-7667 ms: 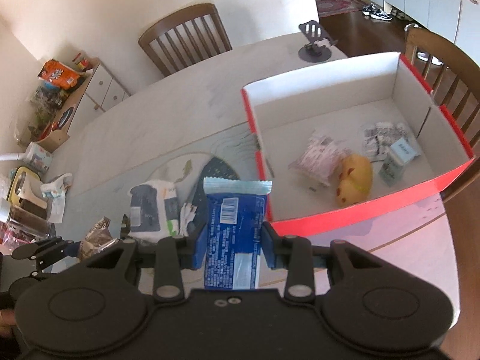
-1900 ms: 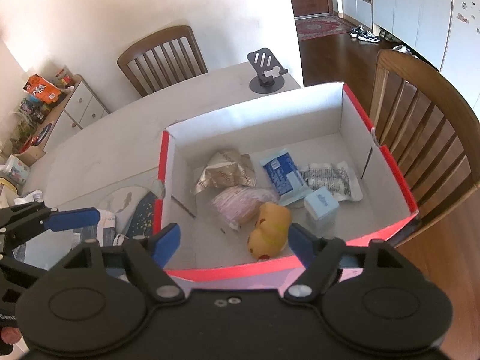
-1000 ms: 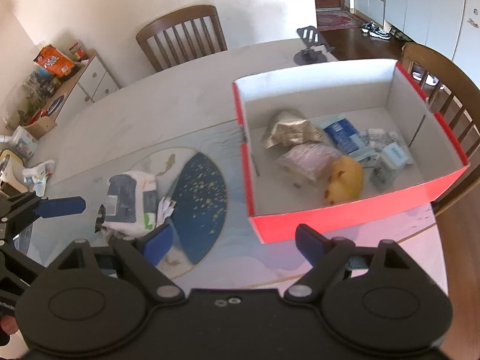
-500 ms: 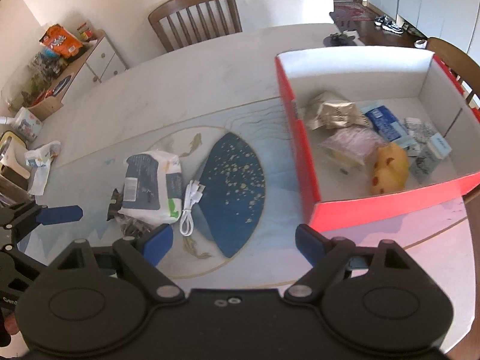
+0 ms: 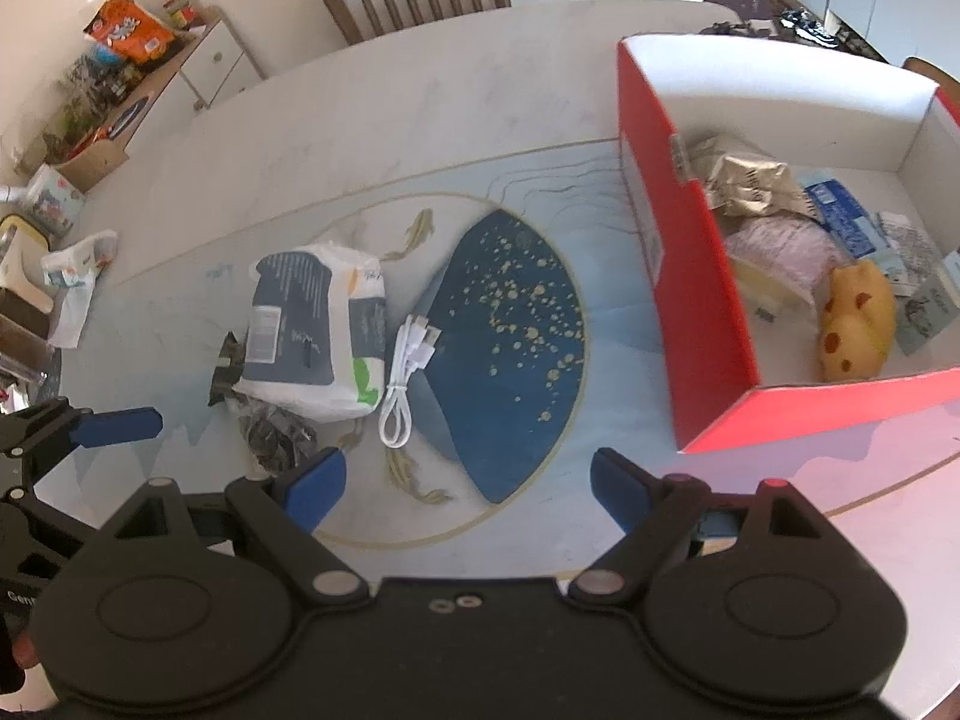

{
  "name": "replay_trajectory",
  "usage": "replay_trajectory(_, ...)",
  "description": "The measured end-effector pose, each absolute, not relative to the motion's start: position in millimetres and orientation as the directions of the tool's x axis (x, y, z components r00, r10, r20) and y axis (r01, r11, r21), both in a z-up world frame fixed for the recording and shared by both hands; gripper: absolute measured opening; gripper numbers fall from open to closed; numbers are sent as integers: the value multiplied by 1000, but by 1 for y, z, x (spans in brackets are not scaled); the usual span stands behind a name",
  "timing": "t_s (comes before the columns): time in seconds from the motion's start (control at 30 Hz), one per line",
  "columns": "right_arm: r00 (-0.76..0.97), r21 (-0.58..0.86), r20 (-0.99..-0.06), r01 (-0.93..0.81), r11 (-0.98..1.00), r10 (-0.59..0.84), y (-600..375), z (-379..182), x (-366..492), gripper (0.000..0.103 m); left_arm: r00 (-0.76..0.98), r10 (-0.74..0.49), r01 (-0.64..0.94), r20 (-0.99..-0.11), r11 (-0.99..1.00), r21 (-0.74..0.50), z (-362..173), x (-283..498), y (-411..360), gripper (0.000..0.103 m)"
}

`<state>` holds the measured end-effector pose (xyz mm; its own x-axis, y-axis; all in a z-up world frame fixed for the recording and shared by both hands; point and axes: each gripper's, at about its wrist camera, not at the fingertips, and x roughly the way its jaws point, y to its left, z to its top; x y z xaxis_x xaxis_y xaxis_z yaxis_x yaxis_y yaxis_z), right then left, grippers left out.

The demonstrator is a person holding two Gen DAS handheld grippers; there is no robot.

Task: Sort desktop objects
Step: 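Withdraw both tools from the shoebox back over the items on the mat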

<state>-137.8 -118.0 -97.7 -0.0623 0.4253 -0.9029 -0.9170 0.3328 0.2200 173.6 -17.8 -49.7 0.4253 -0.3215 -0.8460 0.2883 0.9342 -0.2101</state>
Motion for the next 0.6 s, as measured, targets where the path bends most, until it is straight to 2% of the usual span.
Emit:
replay_trajectory(0.27, -85, 238, -910, -909, 341, 407, -100, -114, -147, 88, 404, -321, 193, -857, 945, -263, -69, 180, -10, 102)
replay_trajectory(0.6, -60, 189, -927, -928, 321, 371, -72, -134, -163, 83, 411, -275, 100, -869, 961, -256, -82, 184, -13, 101)
